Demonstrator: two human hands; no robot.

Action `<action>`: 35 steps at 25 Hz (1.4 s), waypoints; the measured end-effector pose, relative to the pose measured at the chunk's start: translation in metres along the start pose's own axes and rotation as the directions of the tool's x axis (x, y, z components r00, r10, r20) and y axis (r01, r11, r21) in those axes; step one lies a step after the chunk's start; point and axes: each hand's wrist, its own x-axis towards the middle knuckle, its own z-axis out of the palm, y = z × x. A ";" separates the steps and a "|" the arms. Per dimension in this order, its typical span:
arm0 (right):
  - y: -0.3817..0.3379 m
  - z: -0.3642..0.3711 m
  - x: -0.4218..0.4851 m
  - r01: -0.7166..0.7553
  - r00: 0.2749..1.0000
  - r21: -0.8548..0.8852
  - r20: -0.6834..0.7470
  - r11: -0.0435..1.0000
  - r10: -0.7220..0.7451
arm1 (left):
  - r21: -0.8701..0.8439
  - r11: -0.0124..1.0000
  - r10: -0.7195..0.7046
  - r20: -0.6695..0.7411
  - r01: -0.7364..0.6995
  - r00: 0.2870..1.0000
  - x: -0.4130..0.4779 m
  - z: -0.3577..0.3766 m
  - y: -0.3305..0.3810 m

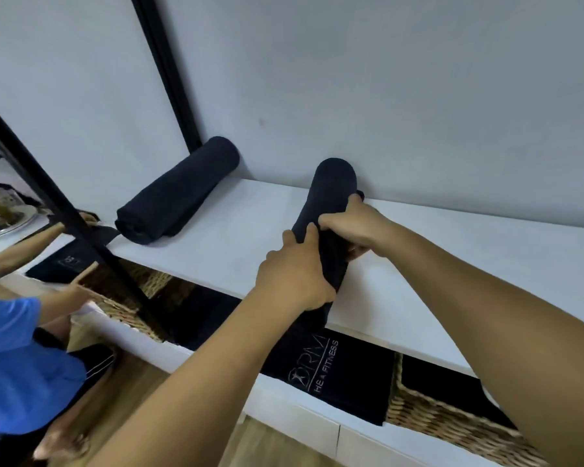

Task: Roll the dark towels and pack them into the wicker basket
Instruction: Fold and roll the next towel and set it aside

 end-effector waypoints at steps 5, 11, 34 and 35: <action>-0.057 0.049 0.042 -0.063 0.998 -0.034 0.002 0.997 0.063 | 0.167 0.986 -0.001 -0.071 0.013 0.998 0.021 -0.012 -0.054; -0.091 0.110 0.103 -0.051 0.998 0.171 -0.019 0.984 0.055 | 0.394 0.918 0.104 -0.103 -0.055 0.989 0.055 -0.032 -0.124; -0.148 0.164 0.190 0.077 0.939 -0.409 -0.278 0.909 -0.205 | 0.015 0.996 0.081 0.121 -0.083 0.989 0.188 -0.109 -0.276; -0.153 0.162 0.196 0.122 0.921 -0.536 -0.252 0.835 -0.296 | 0.032 0.995 0.090 0.108 -0.094 0.990 0.190 -0.108 -0.276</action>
